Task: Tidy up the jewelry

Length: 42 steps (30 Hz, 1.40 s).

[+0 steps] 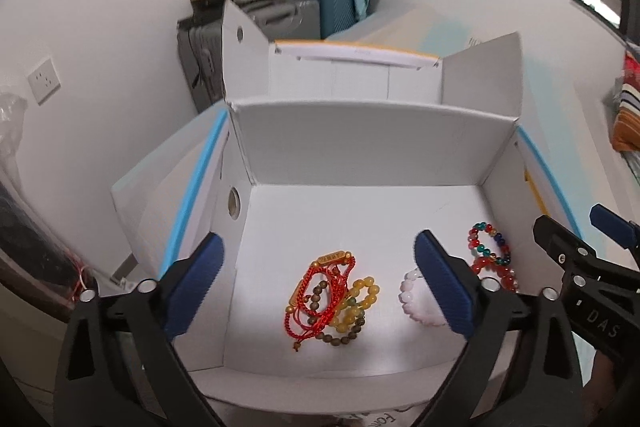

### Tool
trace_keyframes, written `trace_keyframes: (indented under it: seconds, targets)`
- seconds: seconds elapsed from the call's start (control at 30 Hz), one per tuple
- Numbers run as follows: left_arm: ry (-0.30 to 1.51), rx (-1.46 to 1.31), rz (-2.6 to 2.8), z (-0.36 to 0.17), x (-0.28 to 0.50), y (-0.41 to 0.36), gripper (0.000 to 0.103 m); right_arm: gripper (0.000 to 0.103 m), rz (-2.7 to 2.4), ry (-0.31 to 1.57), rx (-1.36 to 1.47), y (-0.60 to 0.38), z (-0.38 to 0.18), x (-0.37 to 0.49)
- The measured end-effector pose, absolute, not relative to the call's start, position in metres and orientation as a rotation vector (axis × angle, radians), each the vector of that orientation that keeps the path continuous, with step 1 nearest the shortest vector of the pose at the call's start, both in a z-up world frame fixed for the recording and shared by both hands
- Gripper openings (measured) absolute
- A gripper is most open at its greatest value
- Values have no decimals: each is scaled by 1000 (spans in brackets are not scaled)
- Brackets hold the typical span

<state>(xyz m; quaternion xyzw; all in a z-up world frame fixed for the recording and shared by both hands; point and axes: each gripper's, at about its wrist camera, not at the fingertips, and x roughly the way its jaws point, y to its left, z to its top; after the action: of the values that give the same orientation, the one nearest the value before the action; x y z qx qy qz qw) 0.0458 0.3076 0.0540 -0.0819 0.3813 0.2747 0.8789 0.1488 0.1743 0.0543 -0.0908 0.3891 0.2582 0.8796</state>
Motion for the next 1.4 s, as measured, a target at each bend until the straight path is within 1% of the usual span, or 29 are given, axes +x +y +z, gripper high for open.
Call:
trace_keyframes:
  seconds: [0.13,0.23,0.5,0.73,1.4]
  targets:
    - [768,-153,570,60,34,304,97,93,518,763,-191,164,59,132]
    - [739,-153,575,63,16,297,97,95,506,741,-180,153,62,119]
    - [688,-145,566,63,-31,279,97,95,474,742,-170,129,54,75]
    - [706,-170,522,49,-54,267,97,95,428,698,-177,117,53,50]
    - [699,-185,510,42,-57,266,97,95,435,702,-183,118,49,45]
